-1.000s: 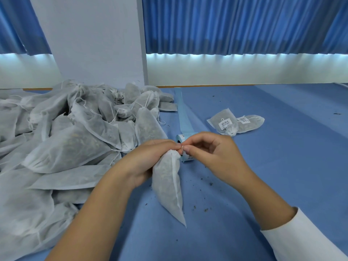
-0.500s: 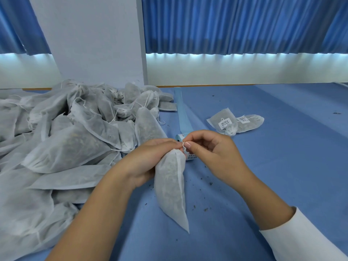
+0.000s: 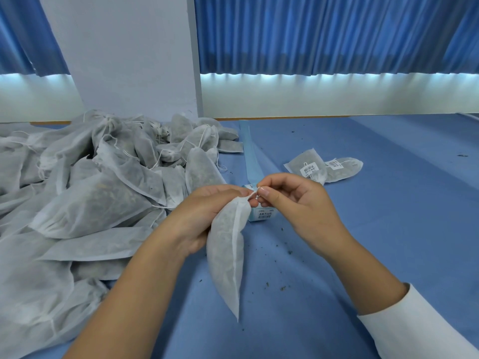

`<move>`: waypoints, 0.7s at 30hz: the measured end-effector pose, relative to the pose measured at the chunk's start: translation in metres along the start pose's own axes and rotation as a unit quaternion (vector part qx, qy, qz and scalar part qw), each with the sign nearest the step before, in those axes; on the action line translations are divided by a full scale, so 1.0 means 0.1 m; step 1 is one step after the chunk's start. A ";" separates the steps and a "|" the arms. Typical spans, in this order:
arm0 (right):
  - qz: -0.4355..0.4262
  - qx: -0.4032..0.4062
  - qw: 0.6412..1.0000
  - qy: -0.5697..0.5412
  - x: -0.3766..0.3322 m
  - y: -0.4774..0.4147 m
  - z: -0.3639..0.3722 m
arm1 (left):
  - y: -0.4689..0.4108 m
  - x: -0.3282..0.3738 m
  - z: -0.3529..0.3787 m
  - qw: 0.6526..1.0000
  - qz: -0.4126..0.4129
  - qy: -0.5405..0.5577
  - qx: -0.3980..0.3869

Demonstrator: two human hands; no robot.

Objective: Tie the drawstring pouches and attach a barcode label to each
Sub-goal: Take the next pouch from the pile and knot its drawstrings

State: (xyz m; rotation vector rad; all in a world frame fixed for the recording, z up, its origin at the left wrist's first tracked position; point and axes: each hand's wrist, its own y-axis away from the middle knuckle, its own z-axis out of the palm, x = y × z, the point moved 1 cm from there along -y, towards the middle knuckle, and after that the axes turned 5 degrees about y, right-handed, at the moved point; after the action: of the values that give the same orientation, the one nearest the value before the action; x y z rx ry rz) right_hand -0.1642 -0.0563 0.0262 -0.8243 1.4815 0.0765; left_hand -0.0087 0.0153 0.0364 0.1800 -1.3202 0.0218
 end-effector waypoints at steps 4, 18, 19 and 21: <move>0.001 -0.004 1.000 -0.009 -0.01 0.00 -0.01 | -0.05 -0.03 -0.05 1.000 0.009 0.004 0.012; -0.005 0.004 1.000 0.011 -0.03 -0.01 -0.04 | -0.06 -0.04 -0.06 0.981 0.091 -0.149 0.083; -0.006 0.001 1.000 0.015 -0.03 0.00 -0.04 | -0.06 -0.04 -0.04 0.974 0.104 -0.176 0.093; -0.006 -0.002 1.000 0.022 -0.03 0.00 -0.03 | -0.07 -0.05 -0.02 0.962 0.132 -0.216 0.106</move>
State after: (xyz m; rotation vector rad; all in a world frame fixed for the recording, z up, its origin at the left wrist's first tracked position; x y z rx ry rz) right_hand -0.1671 -0.0569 0.0289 -0.8433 1.5185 0.0519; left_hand -0.0073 0.0087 0.0299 0.1945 -1.7717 0.3697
